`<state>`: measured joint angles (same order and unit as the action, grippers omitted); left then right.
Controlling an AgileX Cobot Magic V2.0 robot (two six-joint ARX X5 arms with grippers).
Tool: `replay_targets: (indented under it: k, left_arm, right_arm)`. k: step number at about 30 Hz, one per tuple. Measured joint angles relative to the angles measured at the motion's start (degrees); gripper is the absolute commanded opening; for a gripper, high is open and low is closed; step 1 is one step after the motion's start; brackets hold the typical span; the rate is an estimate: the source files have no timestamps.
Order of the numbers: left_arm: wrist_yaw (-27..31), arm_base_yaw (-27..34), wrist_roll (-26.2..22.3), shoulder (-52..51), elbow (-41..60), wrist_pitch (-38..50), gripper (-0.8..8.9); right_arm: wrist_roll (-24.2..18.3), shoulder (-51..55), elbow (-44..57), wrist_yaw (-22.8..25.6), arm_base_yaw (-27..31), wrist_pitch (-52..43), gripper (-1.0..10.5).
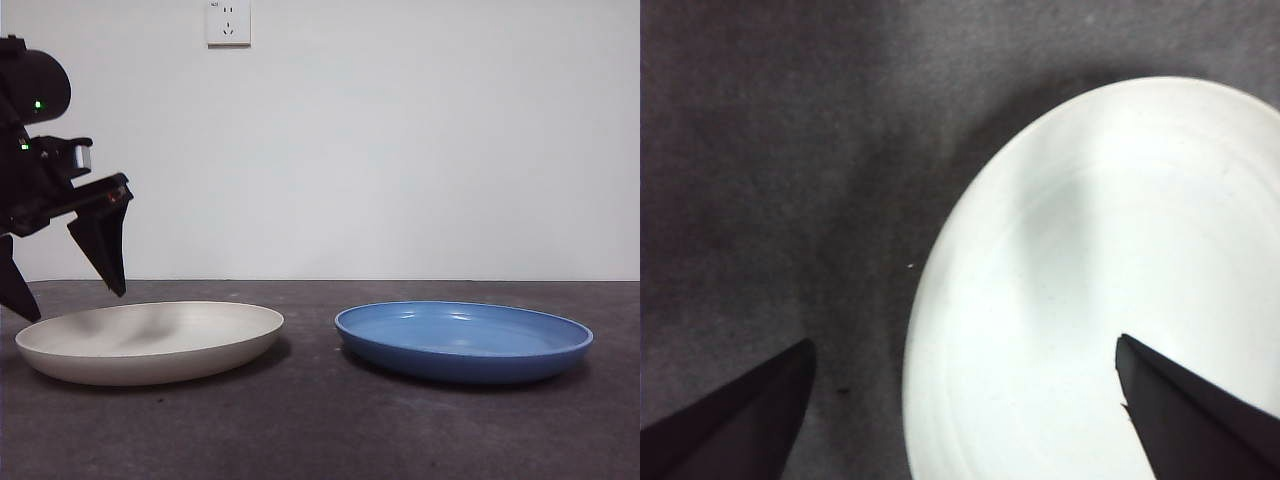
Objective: Pick up the white plate, put it on the blue plate, put it on desk
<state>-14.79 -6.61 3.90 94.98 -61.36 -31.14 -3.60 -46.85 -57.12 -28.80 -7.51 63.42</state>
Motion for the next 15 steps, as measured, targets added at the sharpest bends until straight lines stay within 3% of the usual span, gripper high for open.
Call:
replay_targets:
  k: [8, 15]
  left_arm:
    - [-0.13, 0.0, 0.0, 3.21, -0.02, 0.07, 3.07]
    - [-0.15, -0.04, 0.0, 3.32, -0.04, 0.94, 0.24]
  right_arm:
    - [0.0, 0.0, 0.0, 0.02, 0.0, -0.44, 4.7]
    - [0.0, 0.0, 0.0, 0.02, 0.0, -0.57, 4.7]
